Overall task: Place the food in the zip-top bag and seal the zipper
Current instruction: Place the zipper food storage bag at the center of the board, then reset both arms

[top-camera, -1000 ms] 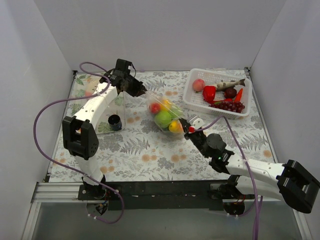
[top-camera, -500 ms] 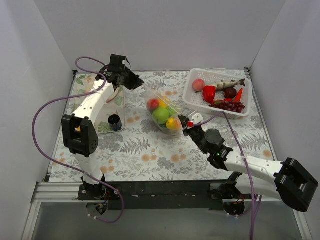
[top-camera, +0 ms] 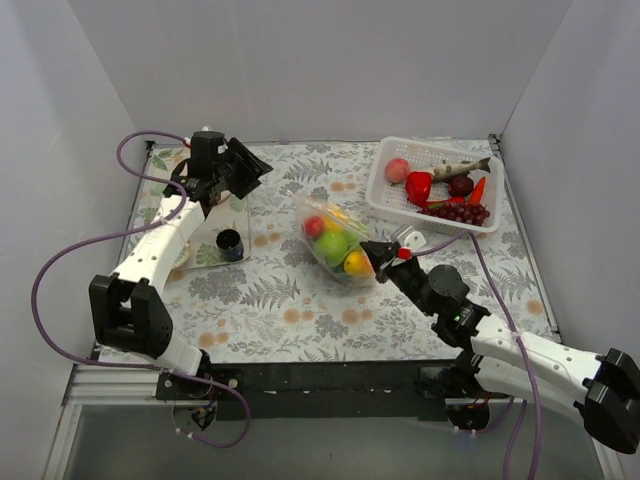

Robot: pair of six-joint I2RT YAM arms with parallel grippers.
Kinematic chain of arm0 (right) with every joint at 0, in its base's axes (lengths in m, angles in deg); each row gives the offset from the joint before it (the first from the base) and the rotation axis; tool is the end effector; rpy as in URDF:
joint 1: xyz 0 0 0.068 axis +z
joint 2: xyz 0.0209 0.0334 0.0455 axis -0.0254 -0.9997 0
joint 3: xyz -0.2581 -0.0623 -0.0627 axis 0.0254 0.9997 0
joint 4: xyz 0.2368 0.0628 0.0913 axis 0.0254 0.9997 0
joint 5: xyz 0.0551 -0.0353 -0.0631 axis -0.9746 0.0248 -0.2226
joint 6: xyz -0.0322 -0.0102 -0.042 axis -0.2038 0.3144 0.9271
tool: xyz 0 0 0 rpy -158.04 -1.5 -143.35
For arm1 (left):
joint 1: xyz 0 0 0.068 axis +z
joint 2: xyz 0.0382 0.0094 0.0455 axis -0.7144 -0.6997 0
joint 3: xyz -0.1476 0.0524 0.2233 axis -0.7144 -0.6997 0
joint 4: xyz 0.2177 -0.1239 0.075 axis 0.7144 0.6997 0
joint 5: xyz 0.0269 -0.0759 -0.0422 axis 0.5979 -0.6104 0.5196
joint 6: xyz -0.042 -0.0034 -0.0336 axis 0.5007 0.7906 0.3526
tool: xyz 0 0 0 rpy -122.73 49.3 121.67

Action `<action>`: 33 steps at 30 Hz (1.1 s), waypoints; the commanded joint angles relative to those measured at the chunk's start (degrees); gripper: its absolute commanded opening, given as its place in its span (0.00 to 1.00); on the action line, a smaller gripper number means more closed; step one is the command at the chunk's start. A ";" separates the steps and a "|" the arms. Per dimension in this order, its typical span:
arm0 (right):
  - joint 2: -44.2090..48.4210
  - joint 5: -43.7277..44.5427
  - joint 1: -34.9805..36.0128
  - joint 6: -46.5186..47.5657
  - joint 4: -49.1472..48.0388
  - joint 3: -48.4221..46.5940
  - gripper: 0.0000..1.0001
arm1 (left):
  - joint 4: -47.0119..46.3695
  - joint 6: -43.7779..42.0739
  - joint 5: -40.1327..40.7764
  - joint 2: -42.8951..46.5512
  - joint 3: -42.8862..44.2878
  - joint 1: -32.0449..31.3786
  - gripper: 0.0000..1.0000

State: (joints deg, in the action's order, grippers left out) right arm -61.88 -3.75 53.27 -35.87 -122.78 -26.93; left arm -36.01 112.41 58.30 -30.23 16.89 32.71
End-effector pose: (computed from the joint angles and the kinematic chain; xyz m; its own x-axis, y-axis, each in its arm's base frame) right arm 0.1278 0.1482 0.2704 0.1631 0.0824 -0.9832 -0.6011 0.7985 -0.0328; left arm 0.3411 -0.0826 0.3304 -0.3013 -0.9479 0.1036 -0.5843 0.0977 -0.8056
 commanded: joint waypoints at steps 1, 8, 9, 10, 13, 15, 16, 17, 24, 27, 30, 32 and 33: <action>2.08 -5.29 -0.04 -3.70 2.50 0.43 0.01 | -3.37 -4.66 -1.46 5.82 -1.92 -0.12 0.58; 9.10 -17.77 -0.04 -9.23 12.78 -0.88 0.98 | -3.89 -13.43 -9.62 7.59 -2.45 -0.21 0.98; 9.81 -18.39 -0.04 -11.50 16.80 -1.50 0.99 | -3.98 -14.50 -10.93 7.67 -2.63 -0.21 0.98; 10.34 -17.96 -0.04 -13.00 18.49 -3.33 0.99 | -4.07 -15.55 -12.34 8.11 -2.72 -0.21 0.98; 10.88 -14.62 -0.04 -16.52 24.81 -5.89 0.99 | -7.23 -19.42 -12.54 12.58 -6.14 -1.26 0.98; 9.47 -10.94 -0.04 -17.23 26.67 -8.70 0.99 | -9.24 -21.96 -11.30 15.40 -7.99 -2.14 0.98; 7.90 -9.44 -0.13 -17.50 28.16 -9.58 0.99 | -9.43 -22.59 -10.78 15.93 -8.34 -3.45 0.98; 7.02 -7.69 -0.22 -17.76 28.96 -11.68 0.99 | -9.69 -22.86 -8.86 16.72 -8.69 -4.25 0.98; -0.54 -14.12 -13.11 -22.06 30.99 -17.93 0.98 | -10.92 -23.30 -4.45 17.08 -12.03 -7.07 0.98; -3.36 -24.42 -24.19 -26.72 28.97 -18.12 0.99 | -11.01 -23.74 -3.92 17.25 -13.00 -7.07 0.98; -5.29 -27.26 -30.44 -29.27 27.56 -18.64 0.98 | -11.10 -23.91 -3.65 17.43 -13.35 -7.07 0.98; -6.09 -28.14 -32.21 -29.89 27.12 -19.26 0.99 | -11.45 -23.91 -3.21 17.69 -13.88 -7.07 0.98; -6.26 -28.15 -32.47 -29.89 26.86 -19.35 0.98 | -11.71 -23.91 -3.21 17.87 -14.05 -7.07 0.98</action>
State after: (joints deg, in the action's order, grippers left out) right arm -67.78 -25.52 22.80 -62.07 -93.04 -43.02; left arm -46.27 89.81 53.38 -14.14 3.52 25.56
